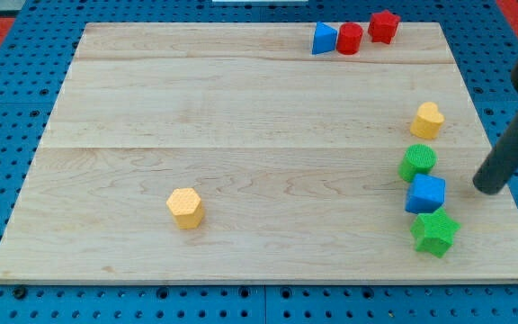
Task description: Push the blue cube into the red blocks
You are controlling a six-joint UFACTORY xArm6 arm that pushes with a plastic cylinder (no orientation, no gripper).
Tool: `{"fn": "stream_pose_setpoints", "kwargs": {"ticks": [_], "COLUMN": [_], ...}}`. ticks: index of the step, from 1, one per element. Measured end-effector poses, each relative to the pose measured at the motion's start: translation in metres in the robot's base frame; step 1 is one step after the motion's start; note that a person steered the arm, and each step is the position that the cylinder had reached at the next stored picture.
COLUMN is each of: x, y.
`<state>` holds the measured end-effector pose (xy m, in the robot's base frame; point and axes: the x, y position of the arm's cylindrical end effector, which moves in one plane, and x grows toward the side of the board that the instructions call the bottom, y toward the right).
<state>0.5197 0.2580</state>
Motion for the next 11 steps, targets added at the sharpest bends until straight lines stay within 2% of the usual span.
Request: {"fn": "stream_pose_setpoints", "kwargs": {"ticks": [1,2,3,4,6,7,8,9,11], "x": [-0.005,-0.001,0.027,0.041,-0.006,-0.037,-0.064,-0.072,-0.064], "y": [-0.099,-0.171,-0.175,-0.227,-0.372,-0.403,-0.378,-0.335,-0.318]}}
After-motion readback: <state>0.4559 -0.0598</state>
